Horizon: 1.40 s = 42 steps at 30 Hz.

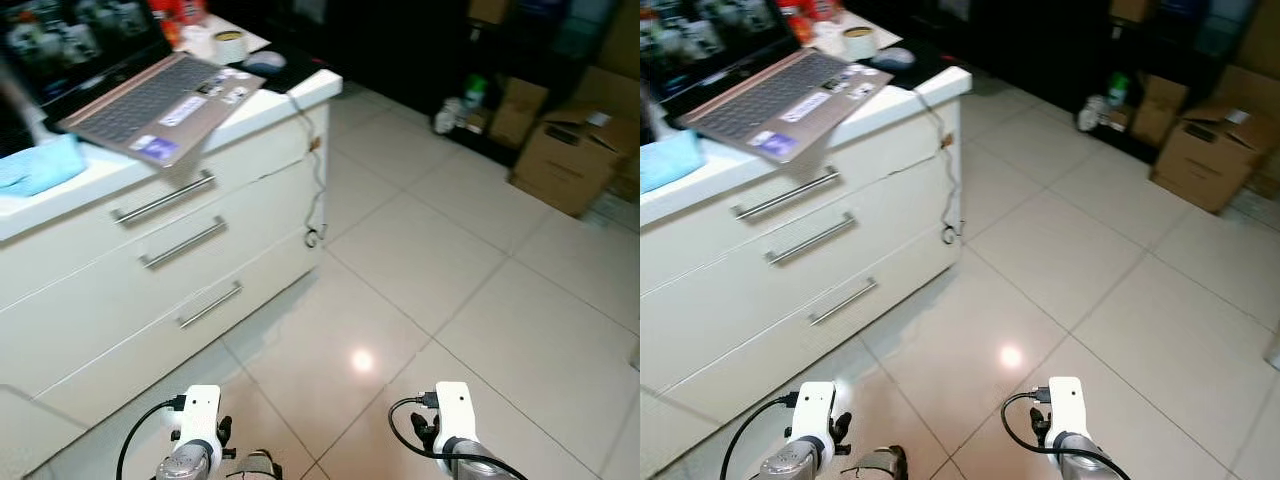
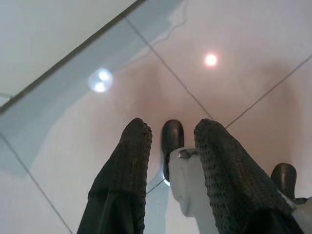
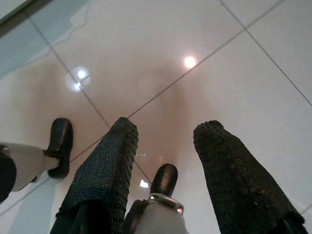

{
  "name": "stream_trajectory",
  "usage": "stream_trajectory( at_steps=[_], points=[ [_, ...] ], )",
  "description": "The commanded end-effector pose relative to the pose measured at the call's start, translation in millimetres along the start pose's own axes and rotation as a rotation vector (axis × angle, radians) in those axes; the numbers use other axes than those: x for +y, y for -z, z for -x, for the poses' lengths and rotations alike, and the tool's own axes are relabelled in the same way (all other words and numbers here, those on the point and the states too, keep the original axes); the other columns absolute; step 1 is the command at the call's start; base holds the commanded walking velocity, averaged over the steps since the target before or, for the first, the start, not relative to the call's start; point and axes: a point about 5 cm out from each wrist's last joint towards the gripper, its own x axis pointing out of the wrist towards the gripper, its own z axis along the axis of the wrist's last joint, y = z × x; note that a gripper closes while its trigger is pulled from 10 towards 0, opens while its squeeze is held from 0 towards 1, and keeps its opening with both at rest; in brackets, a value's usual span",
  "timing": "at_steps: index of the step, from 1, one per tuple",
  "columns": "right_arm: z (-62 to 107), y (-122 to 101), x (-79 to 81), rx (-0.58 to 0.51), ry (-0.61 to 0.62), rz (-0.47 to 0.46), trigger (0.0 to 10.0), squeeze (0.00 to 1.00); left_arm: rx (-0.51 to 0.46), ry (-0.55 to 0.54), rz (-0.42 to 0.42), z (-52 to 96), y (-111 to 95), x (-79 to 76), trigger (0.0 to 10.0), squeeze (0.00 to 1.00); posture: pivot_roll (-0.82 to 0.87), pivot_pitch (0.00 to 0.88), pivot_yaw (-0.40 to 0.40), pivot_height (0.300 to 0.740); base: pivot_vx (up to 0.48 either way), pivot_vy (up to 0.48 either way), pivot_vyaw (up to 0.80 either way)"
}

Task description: Kitchen organization

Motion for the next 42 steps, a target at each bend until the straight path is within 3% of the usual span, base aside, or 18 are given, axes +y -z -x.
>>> stream_trajectory(
  at_steps=[1, 42],
  points=[
    [0.7, 2.3, -0.5, 0.007, -0.007, 0.012, 10.0, 0.0, 0.016, 0.005, 0.001, 1.2, 5.4, -1.3, 10.0, 0.0, 0.08, 0.066, -0.003, 0.74, 0.0, 0.0, 0.8],
    [1.9, 9.1, 1.5, 0.03, -0.02, 0.01, 10.0, 0.0, 0.019, 0.019, 0.007, 1.2, 6.2, -4.1, 10.0, 0.0, 0.09, 0.087, -0.007, 0.74, 0.0, 0.0, 0.79]
  ],
)
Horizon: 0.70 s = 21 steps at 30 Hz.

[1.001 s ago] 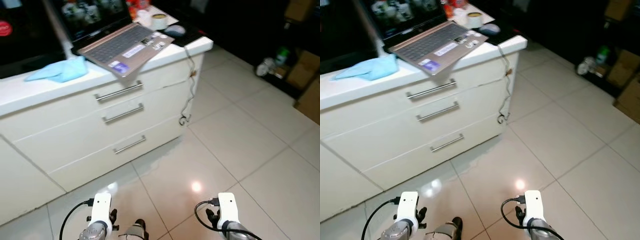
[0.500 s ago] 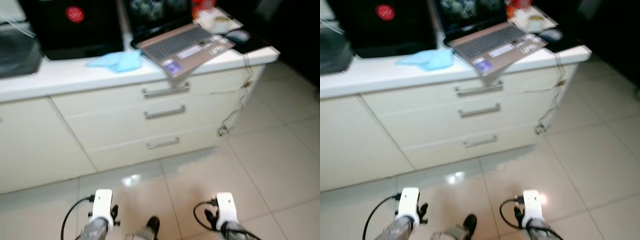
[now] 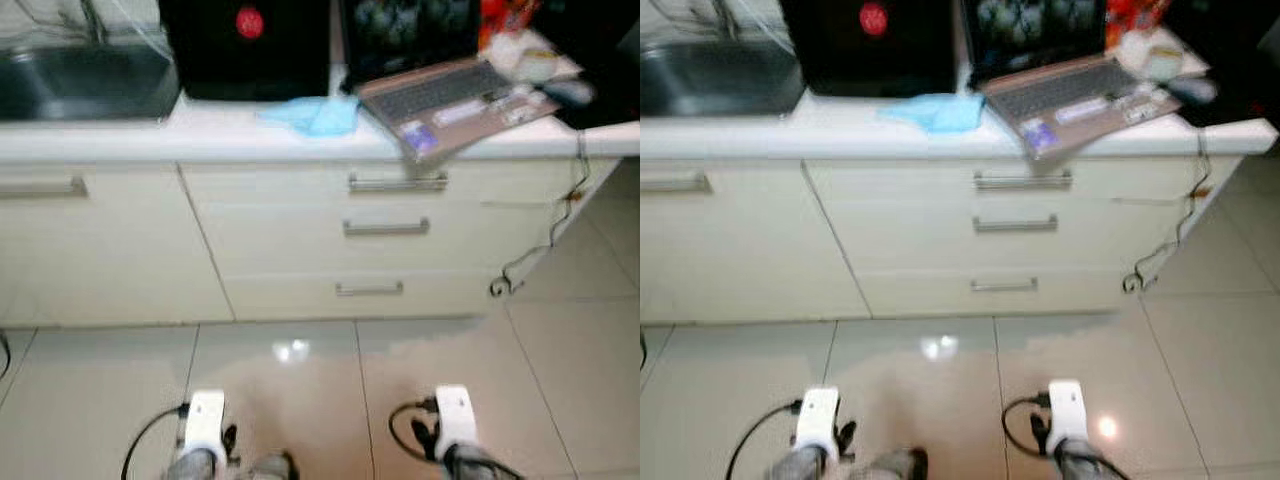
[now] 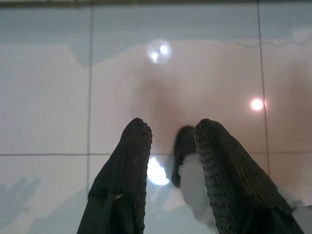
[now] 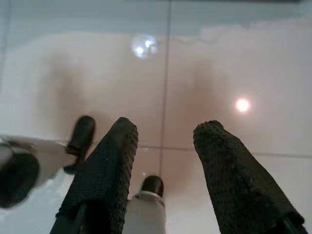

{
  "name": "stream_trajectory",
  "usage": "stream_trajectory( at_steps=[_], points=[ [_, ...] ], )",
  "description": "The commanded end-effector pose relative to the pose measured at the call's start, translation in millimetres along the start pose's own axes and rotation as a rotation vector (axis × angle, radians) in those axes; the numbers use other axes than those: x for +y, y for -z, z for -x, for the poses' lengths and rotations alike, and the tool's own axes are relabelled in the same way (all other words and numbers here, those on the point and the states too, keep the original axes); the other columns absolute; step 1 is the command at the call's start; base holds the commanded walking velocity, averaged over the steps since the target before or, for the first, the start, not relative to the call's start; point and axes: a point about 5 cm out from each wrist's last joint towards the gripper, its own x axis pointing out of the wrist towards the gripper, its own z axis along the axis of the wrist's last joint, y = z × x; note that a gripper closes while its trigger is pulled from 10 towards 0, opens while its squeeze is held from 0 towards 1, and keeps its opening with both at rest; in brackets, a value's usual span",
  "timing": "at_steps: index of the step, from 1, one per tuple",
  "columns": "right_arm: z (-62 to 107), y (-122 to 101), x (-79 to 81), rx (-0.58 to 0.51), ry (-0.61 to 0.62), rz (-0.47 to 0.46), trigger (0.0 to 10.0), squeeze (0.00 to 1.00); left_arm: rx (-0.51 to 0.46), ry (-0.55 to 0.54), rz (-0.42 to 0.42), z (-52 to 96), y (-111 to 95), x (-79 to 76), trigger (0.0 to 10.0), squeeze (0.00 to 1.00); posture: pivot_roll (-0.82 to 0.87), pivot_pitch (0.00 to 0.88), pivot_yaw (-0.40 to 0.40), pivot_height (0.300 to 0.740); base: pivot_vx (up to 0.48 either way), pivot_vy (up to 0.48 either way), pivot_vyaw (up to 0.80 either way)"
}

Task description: Kitchen organization

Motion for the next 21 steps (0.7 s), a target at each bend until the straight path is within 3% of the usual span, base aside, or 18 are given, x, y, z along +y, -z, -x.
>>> stream_trajectory(
  at_steps=[1, 9, 21],
  points=[
    [1.9, 3.2, -7.6, 0.01, 0.021, -0.007, 10.0, 0.0, 0.022, 0.007, 0.007, 1.6, 7.6, -3.4, 10.0, 0.0, 0.09, 0.087, -0.008, 0.74, 0.0, 0.0, 0.58],
    [2.0, 4.4, -6.7, 0.013, 0.016, -0.024, 10.0, 0.0, 0.031, 0.001, 0.012, 1.8, 9.0, -2.6, 10.0, 0.0, 0.09, 0.089, -0.006, 0.74, 0.0, 0.0, 0.0],
    [2.4, 5.9, -6.0, 0.014, 0.007, -0.04, 10.0, 0.0, 0.055, -0.005, 0.018, 2.6, 13.0, -1.5, 10.0, 0.0, 0.09, 0.093, -0.006, 0.74, 0.0, 0.449, 0.0]
  ],
)
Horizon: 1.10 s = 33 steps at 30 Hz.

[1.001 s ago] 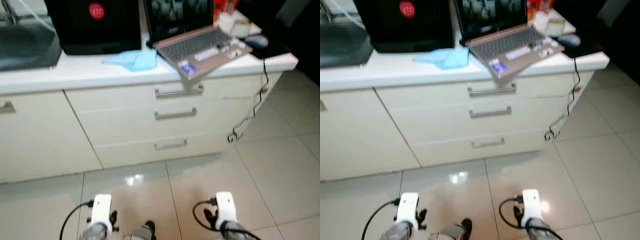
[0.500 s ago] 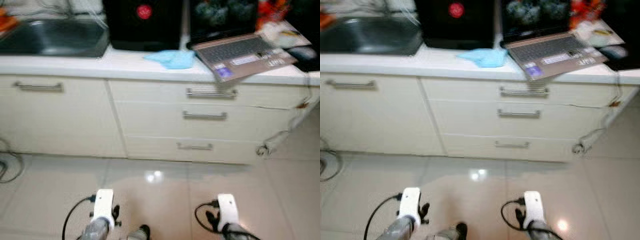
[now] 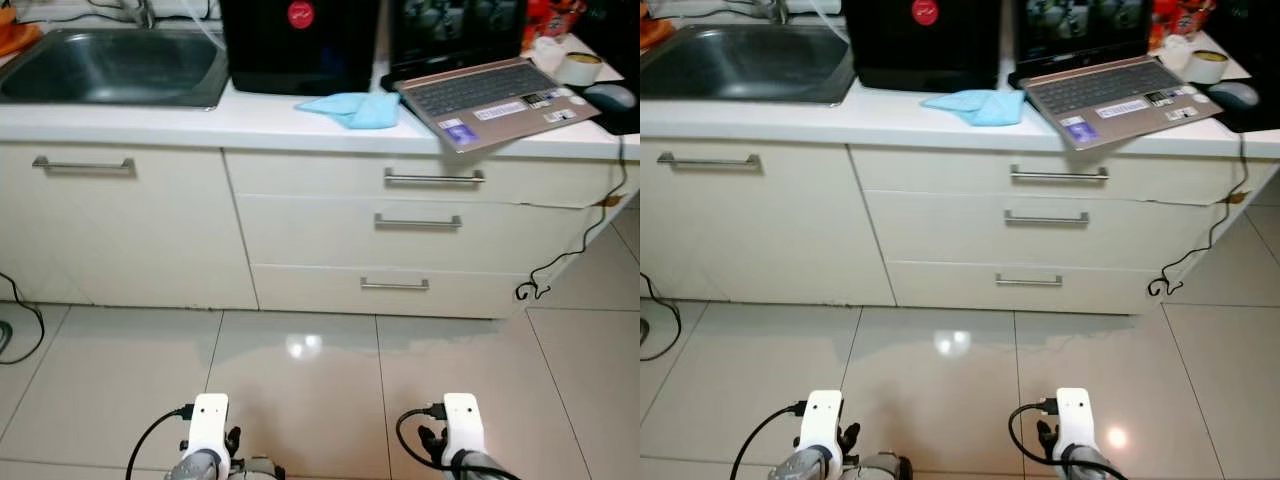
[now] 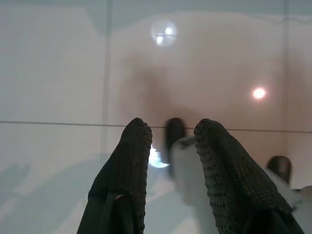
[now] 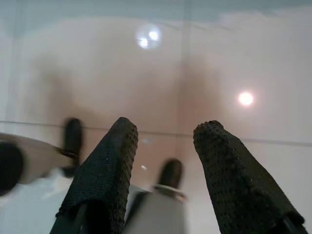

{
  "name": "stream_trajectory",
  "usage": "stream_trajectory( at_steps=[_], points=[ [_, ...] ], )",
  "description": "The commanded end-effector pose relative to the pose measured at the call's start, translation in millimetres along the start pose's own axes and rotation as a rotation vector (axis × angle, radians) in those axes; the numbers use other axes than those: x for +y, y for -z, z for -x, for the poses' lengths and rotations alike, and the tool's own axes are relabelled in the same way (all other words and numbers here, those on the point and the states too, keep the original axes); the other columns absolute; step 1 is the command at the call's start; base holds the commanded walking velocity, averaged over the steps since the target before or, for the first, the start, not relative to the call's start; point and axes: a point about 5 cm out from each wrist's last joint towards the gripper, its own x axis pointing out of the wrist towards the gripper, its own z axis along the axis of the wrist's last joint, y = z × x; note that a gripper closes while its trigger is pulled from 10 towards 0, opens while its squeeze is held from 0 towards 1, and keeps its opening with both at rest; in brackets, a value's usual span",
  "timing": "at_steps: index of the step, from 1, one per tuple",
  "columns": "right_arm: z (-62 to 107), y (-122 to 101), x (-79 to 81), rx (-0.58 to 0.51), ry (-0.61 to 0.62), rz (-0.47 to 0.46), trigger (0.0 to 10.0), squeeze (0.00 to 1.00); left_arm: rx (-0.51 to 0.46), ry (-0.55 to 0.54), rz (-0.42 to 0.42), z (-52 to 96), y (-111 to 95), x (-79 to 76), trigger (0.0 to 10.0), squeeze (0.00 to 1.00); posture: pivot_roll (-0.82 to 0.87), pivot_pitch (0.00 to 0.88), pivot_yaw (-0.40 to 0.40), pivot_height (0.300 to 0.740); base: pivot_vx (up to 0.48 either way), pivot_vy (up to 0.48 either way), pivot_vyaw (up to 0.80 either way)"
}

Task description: Kitchen organization

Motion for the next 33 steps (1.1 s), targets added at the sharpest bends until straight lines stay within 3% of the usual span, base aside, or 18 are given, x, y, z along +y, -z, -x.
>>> stream_trajectory(
  at_steps=[1, 33],
  points=[
    [3.3, 7.8, -8.2, 0.023, 0.017, -0.01, 10.0, 0.0, 0.007, 0.001, 0.012, -0.2, 1.0, -3.0, 10.0, 0.0, 0.1, 0.093, -0.007, 0.74, 0.0, 0.476, 0.0],
    [3.1, 7.4, -6.7, 0.018, 0.003, -0.011, 10.0, 0.0, 0.006, -0.017, 0.018, 0.6, 3.3, -2.0, 10.0, 0.0, 0.1, 0.107, -0.015, 0.74, 0.0, 0.477, 0.0]
  ],
)
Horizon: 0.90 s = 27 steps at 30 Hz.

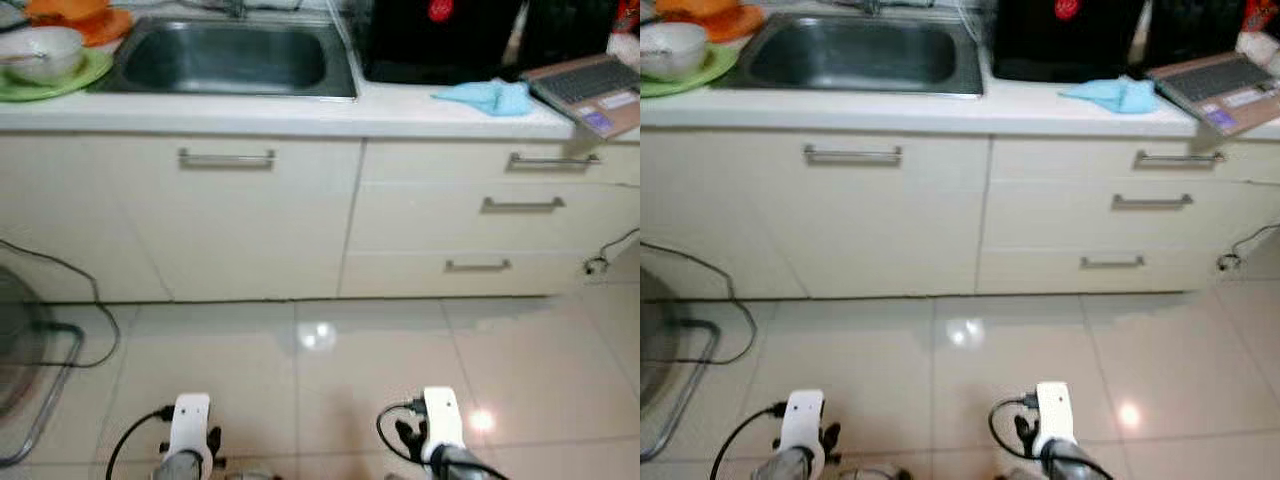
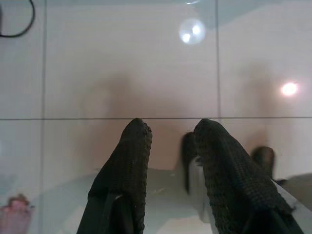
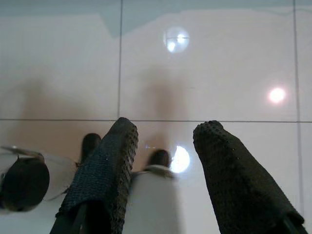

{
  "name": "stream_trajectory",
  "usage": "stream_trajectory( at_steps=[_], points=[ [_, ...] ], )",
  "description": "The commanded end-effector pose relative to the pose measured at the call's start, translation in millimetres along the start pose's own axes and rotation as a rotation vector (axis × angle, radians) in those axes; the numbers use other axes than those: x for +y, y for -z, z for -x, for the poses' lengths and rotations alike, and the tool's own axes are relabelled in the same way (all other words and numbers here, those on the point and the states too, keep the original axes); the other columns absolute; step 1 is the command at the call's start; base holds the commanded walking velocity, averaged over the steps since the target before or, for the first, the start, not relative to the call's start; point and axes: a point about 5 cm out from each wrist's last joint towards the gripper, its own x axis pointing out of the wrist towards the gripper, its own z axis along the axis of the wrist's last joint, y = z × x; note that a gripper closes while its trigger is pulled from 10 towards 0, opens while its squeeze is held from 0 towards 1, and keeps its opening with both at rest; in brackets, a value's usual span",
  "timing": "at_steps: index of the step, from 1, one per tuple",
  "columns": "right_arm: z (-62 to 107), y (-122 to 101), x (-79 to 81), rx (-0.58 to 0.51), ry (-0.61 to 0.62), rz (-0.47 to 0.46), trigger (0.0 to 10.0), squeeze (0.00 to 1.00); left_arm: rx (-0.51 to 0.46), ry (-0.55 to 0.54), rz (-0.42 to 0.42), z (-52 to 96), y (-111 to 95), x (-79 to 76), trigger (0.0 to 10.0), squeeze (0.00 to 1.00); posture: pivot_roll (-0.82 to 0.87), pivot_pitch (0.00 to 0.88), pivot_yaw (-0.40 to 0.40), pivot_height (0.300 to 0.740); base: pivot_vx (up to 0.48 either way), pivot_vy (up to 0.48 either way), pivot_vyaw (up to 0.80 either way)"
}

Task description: Kitchen organization

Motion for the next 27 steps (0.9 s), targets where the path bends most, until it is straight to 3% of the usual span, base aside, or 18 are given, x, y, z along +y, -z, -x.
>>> stream_trajectory(
  at_steps=[1, 13, 17, 27],
  points=[
    [2.5, 6.6, -5.4, 0.02, 0.015, -0.005, 10.0, 0.0, 0.012, 0.013, -0.002, 0.6, 4.4, -6.3, 10.0, 0.0, 0.1, 0.106, -0.014, 0.74, 0.0, 0.0, 0.0],
    [1.9, 3.7, -5.7, 0.014, 0.012, 0.001, 10.0, 0.0, 0.016, 0.01, -0.031, 0.8, 5.0, -5.4, 10.0, 0.0, 0.1, 0.091, -0.011, 0.74, 0.0, 0.0, 0.0],
    [1.6, 3.2, -5.1, 0.015, 0.01, 0.006, 10.0, 0.0, 0.018, 0.002, -0.041, 0.7, 4.9, -4.5, 10.0, 0.0, 0.1, 0.086, -0.01, 0.74, 0.385, 0.0, 0.0],
    [0.8, 2.1, -2.0, 0.016, -0.008, 0.026, 10.0, 0.0, -0.017, -0.008, -0.041, -1.4, -5.6, -5.9, 10.0, 0.0, 0.1, 0.074, -0.007, 0.74, 0.39, 0.279, 0.0]
  ],
)
